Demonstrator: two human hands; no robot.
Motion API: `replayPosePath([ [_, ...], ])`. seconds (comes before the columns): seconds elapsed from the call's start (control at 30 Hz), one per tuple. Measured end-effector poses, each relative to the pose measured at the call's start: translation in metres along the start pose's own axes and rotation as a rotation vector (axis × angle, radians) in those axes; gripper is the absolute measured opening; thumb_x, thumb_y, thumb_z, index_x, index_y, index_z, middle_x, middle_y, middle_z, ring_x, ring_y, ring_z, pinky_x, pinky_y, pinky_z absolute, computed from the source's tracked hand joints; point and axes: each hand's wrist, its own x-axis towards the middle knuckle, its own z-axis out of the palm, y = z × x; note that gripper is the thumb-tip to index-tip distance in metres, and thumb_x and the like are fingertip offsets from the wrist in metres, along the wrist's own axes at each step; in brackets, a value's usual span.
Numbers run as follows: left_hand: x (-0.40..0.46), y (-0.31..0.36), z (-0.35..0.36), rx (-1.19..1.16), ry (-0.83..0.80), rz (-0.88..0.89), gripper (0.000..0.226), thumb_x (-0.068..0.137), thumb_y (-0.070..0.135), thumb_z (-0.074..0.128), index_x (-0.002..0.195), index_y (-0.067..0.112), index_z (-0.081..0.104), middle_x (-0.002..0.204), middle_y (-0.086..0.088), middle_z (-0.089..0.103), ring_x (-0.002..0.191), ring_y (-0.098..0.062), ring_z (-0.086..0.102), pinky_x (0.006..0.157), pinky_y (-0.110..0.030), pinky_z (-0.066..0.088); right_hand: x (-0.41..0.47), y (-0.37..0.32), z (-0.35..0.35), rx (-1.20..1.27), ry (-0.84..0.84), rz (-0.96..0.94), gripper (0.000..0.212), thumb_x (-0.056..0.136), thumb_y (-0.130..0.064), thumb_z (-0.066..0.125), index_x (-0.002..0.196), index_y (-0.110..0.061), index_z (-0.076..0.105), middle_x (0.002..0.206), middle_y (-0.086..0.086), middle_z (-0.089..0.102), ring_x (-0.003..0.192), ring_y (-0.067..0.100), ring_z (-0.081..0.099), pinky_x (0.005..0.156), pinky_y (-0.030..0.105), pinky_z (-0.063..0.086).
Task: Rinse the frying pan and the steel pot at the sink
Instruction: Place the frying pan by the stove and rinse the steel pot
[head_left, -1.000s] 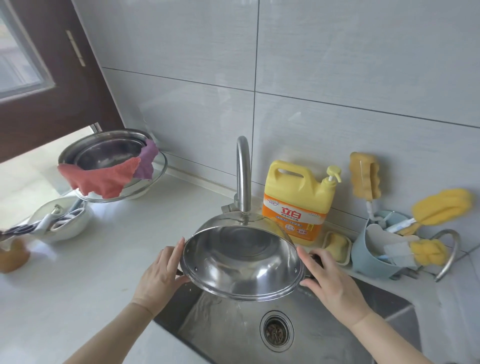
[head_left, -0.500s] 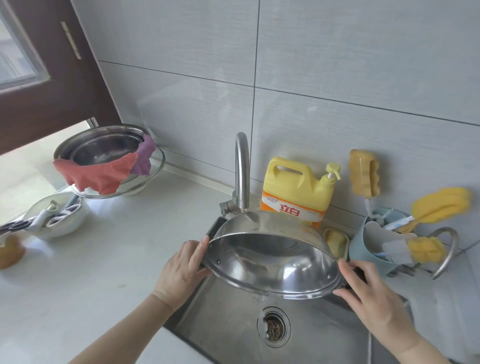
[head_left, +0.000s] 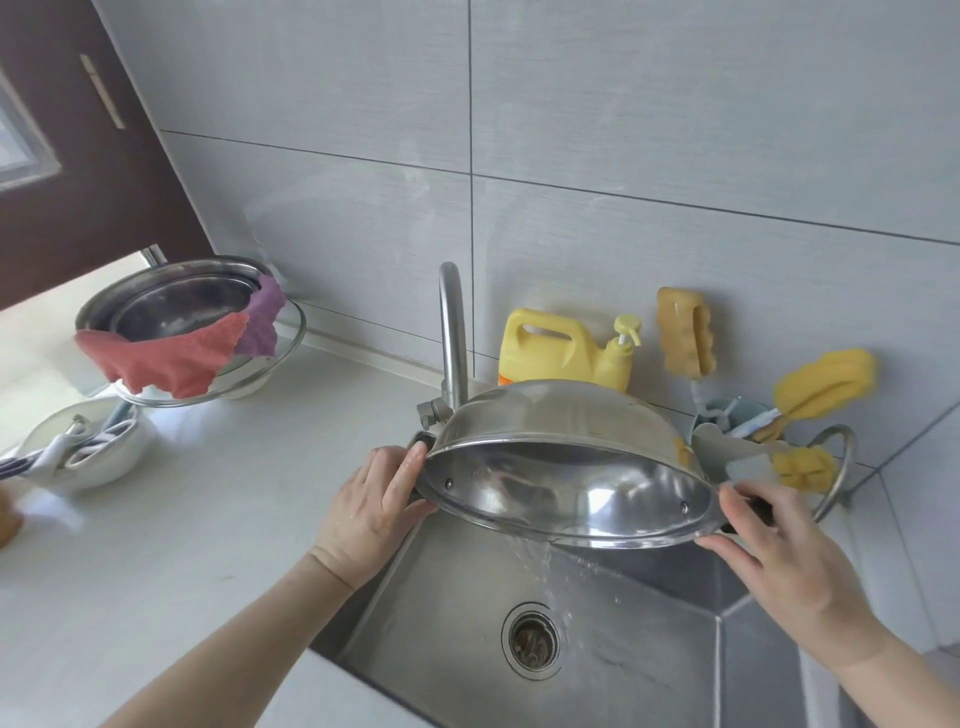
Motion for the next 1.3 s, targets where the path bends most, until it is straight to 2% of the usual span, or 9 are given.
replayPosePath([
  [0.17,-0.002,0.004,-0.002,-0.008,-0.018,0.009,0.099,0.084,0.030,0.067,0.156,0.014,0.000,0.100,-0.008,0.043,0.078,-0.023,0.046,0.052,-0.033,0.046,-0.006,-0.005,-0.002,0.016,-0.002,0.011,0.077,0.092,-0.032,0.049,0.155,-0.028,0.006,0.106,0.015,0.046,0.082,0.021,0.048,0.057,0.037,0.058],
  [0.47,-0.002,0.013,0.003,-0.036,-0.090,0.000,0.099,0.084,0.033,0.066,0.156,0.014,0.001,0.101,-0.008,0.044,0.080,-0.021,0.047,0.052,-0.031,0.046,-0.014,-0.004,-0.010,0.066,-0.041,0.067,0.061,0.102,-0.042,0.035,0.155,-0.029,0.008,0.106,0.014,0.046,0.076,0.023,0.054,0.051,0.033,0.055],
  [0.6,-0.005,0.023,0.016,-0.083,-0.194,-0.033,0.098,0.085,0.038,0.060,0.156,0.013,-0.002,0.099,-0.006,0.042,0.079,-0.020,0.045,0.055,-0.028,0.044,-0.036,-0.002,-0.005,0.175,-0.181,0.196,0.070,0.097,-0.043,0.047,0.155,-0.033,0.008,0.111,0.010,0.046,0.079,0.019,0.058,0.053,0.031,0.055],
  [0.7,-0.013,0.031,0.033,-0.177,-0.396,-0.096,0.123,0.071,0.033,0.083,0.157,0.013,-0.003,0.098,-0.004,0.043,0.079,-0.020,0.046,0.056,-0.030,0.050,-0.061,0.001,0.007,0.269,-0.377,0.371,0.114,0.072,-0.021,0.083,0.154,-0.040,0.007,0.116,0.005,0.044,0.070,0.020,0.065,0.057,0.033,0.057],
  [0.77,-0.021,0.036,0.049,-0.248,-0.600,-0.195,0.143,0.059,0.034,0.093,0.156,0.022,-0.011,0.094,-0.003,0.048,0.080,-0.021,0.053,0.056,-0.031,0.053,-0.077,0.002,0.018,0.325,-0.488,0.458,0.124,0.066,-0.015,0.088,0.153,-0.043,0.005,0.119,-0.004,0.041,0.074,0.015,0.062,0.062,0.035,0.059],
  [0.87,-0.031,0.044,0.075,-0.245,-0.871,-0.278,0.139,0.071,0.040,0.084,0.143,0.043,-0.035,0.106,0.001,0.046,0.098,-0.019,0.052,0.074,-0.035,0.053,-0.100,0.003,0.037,0.383,-0.626,0.572,0.119,0.077,-0.022,0.081,0.145,-0.059,-0.010,0.109,-0.014,0.034,0.075,0.006,0.054,0.069,0.025,0.052],
  [1.0,-0.048,0.052,0.107,-0.322,-1.136,-0.328,0.134,0.076,0.038,0.081,0.138,0.051,-0.037,0.117,0.004,0.046,0.101,-0.017,0.055,0.083,-0.031,0.049,-0.135,0.002,0.072,0.511,-0.815,0.695,0.112,0.084,-0.032,0.075,0.138,-0.065,-0.018,0.111,-0.011,0.034,0.081,0.006,0.052,0.082,0.025,0.048],
  [1.1,-0.070,0.053,0.134,-0.369,-1.265,-0.331,0.138,0.073,0.030,0.084,0.139,0.052,-0.035,0.132,0.001,0.047,0.102,-0.018,0.058,0.084,-0.032,0.049,-0.160,0.001,0.096,0.629,-0.903,0.787,0.109,0.083,-0.034,0.074,0.138,-0.067,-0.014,0.119,-0.007,0.037,0.099,0.010,0.053,0.097,0.030,0.045],
  [1.3,-0.100,0.049,0.176,-0.409,-1.409,-0.328,0.143,0.071,0.026,0.087,0.138,0.052,-0.037,0.153,-0.003,0.036,0.113,-0.020,0.060,0.092,-0.036,0.052,-0.191,-0.003,0.136,0.732,-1.001,0.908,0.110,0.083,-0.032,0.075,0.135,-0.070,-0.014,0.129,-0.005,0.034,0.120,0.016,0.046,0.108,0.037,0.037],
])
